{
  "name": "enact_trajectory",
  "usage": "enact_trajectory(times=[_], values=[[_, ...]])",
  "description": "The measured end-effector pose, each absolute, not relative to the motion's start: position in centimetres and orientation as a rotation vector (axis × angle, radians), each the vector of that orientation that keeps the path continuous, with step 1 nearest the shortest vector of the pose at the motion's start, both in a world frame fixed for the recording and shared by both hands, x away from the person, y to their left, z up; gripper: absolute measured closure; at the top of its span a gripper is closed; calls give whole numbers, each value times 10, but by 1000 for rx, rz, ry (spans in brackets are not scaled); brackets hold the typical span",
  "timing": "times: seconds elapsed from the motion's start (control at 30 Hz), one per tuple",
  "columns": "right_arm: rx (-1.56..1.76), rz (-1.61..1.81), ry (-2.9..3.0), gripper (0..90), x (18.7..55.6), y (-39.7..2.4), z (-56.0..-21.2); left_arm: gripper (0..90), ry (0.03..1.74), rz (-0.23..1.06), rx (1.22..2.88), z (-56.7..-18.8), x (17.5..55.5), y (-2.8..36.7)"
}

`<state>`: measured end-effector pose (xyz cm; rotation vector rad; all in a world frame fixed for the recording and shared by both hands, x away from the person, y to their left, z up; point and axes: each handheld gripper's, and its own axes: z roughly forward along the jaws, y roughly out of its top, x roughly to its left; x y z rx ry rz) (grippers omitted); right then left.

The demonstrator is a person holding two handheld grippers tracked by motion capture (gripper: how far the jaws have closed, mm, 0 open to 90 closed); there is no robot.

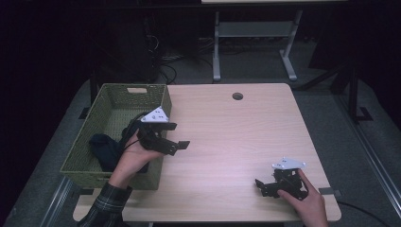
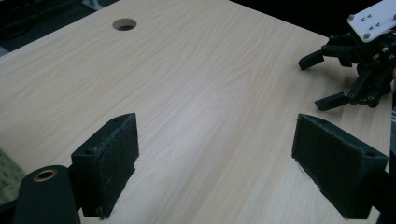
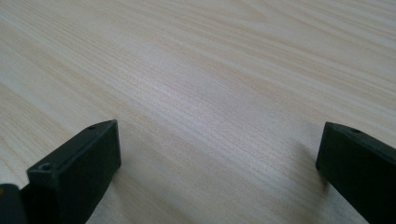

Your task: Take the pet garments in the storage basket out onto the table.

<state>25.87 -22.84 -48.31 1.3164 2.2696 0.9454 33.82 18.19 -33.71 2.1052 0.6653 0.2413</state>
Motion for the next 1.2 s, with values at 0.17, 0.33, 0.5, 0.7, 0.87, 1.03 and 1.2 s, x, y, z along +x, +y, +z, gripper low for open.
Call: enact_trajectory(times=[0.17, 0.33, 0.5, 0.7, 0.87, 1.03, 1.2], values=[[1317, 945, 2270, 0, 259, -228, -483, 151, 682, 248, 2126, -338, 340, 193], [1318, 946, 2269, 0, 259, -228, -483, 151, 704, 263, 2130, -336, 341, 201], [1318, 946, 2269, 0, 259, -228, -483, 151, 720, 282, 2136, -334, 341, 210], [1317, 944, 2271, 0, 259, -228, -483, 151, 767, 314, 2131, -334, 343, 224], [1317, 947, 2270, 0, 259, -228, -483, 151, 796, 328, 2129, -333, 345, 234], [1316, 947, 2271, 0, 259, -228, -483, 151, 820, 347, 2130, -332, 346, 245], [1317, 947, 2271, 0, 258, -228, -483, 151, 847, 370, 2136, -331, 347, 256]])
